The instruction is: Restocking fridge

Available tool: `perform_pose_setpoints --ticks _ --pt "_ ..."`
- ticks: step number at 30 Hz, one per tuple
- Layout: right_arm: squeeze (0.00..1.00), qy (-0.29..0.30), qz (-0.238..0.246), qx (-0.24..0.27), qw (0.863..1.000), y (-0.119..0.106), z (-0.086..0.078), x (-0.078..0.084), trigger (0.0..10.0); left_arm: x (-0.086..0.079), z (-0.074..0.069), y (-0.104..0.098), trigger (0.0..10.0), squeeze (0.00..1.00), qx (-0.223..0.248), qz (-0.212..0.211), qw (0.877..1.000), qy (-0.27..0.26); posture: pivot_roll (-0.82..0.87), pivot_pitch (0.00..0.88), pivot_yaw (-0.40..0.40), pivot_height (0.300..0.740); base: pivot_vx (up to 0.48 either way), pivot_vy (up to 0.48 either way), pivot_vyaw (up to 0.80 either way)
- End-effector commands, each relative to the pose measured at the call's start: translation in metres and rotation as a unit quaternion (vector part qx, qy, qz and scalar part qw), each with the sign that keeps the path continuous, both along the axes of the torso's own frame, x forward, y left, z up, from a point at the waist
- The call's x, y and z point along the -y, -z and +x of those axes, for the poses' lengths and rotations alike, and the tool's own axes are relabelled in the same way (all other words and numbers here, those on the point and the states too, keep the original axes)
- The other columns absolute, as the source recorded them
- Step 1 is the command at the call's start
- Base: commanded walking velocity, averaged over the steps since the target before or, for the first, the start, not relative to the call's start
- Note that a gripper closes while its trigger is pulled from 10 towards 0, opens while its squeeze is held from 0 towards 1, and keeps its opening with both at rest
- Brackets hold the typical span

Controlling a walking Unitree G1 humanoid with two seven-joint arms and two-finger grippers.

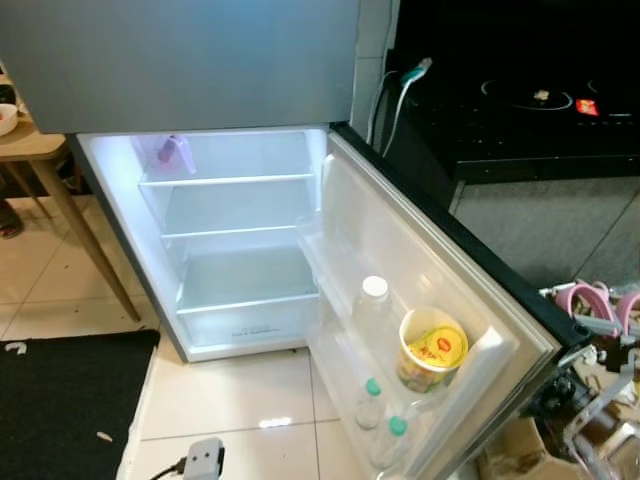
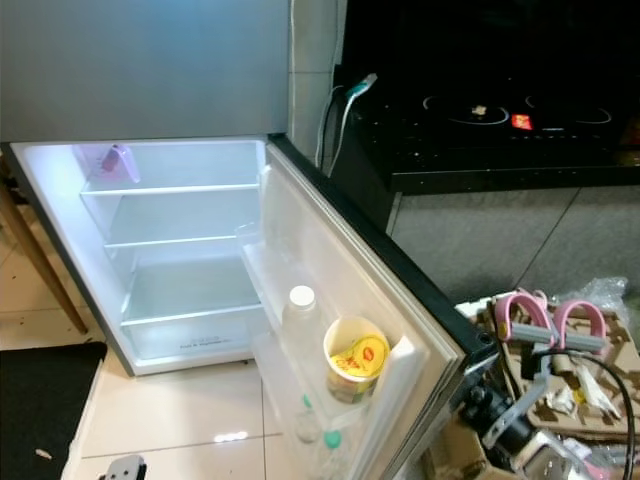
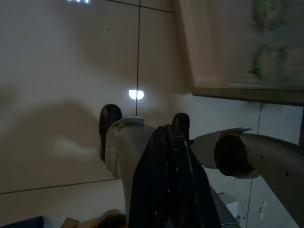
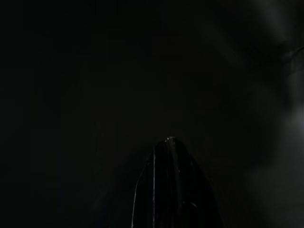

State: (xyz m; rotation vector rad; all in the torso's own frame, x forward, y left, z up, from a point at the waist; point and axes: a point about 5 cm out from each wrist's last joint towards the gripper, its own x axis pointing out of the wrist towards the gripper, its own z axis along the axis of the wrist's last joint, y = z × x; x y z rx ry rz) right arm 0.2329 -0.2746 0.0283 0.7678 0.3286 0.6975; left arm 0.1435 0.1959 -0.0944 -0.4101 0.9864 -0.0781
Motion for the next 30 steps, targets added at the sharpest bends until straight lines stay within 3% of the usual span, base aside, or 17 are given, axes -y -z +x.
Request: perform_pose_setpoints --ticks 1,2,3,10,11,12,14,16,17,20,21,30 --pt "0.0 -0.068 0.02 -0.024 0.997 0.01 -0.009 -0.018 10.0 0.001 -0.002 0.001 10.0 0.0 -0.005 0.0 1.0 0.007 -0.07 0.0 -0.028 0.74 0.0 0.0 0.0" --pt "0.0 -0.068 0.02 -0.024 0.997 0.01 -0.009 -0.018 10.0 0.001 -0.002 0.001 10.0 0.0 -0.005 0.0 1.0 0.007 -0.07 0.0 -0.028 0.74 0.0 0.0 0.0" --pt "0.0 -0.099 0.02 -0.038 0.994 0.017 -0.015 -0.029 10.0 0.002 -0.002 0.001 10.0 0.0 -0.005 0.0 1.0 0.008 -0.07 0.0 -0.028 0.74 0.0 0.0 0.0" --pt "0.0 -0.02 -0.073 -0.105 0.992 0.049 -0.024 -0.037 10.0 0.003 -0.002 0.001 10.0 0.0 -0.006 0.0 1.0 0.013 -0.07 0.0 -0.028 0.74 0.0 0.0 0.0" --pt "0.0 0.034 -0.112 -0.124 0.985 0.055 -0.024 -0.032 10.0 0.004 -0.002 0.001 10.0 0.0 -0.006 0.0 1.0 0.013 -0.07 0.0 -0.028 0.74 0.0 0.0 0.0" --pt "0.0 0.102 -0.165 -0.152 0.969 0.062 -0.026 -0.023 10.0 0.004 -0.002 0.001 10.0 0.0 -0.006 0.0 1.0 0.014 -0.07 0.0 -0.027 0.74 0.0 0.0 0.0" --pt "0.0 0.102 -0.165 -0.152 0.969 0.062 -0.026 -0.023 10.0 0.004 -0.002 0.001 10.0 0.0 -0.006 0.0 1.0 0.014 -0.07 0.0 -0.027 0.74 0.0 0.0 0.0" --pt "0.0 0.192 -0.238 -0.207 0.929 0.074 -0.038 -0.008 10.0 0.003 -0.002 0.001 10.0 0.0 -0.006 0.001 1.0 0.014 -0.07 0.0 -0.025 0.74 0.0 0.0 0.0" --pt "0.0 0.205 -0.258 -0.219 0.919 0.077 -0.042 -0.005 10.0 0.003 -0.001 0.001 10.0 0.0 -0.006 0.001 1.0 0.014 -0.07 0.0 -0.025 0.74 0.0 0.0 0.0" --pt "0.0 0.197 -0.274 -0.238 0.911 0.085 -0.056 -0.008 10.0 0.003 -0.002 0.001 10.0 0.0 -0.006 0.001 1.0 0.014 -0.07 0.0 -0.022 0.74 0.0 0.0 0.41" --pt "0.0 0.182 -0.297 -0.256 0.902 0.093 -0.066 -0.012 10.0 0.003 -0.002 0.001 10.0 0.0 -0.007 0.002 1.0 0.014 -0.07 0.0 -0.022 0.74 0.0 0.0 0.78" --pt "0.0 0.173 -0.335 -0.308 0.874 0.11 -0.09 -0.022 10.0 0.002 -0.004 0.002 10.0 0.0 -0.01 0.004 1.0 0.014 -0.07 0.003 -0.018 0.74 0.0 0.0 0.76"
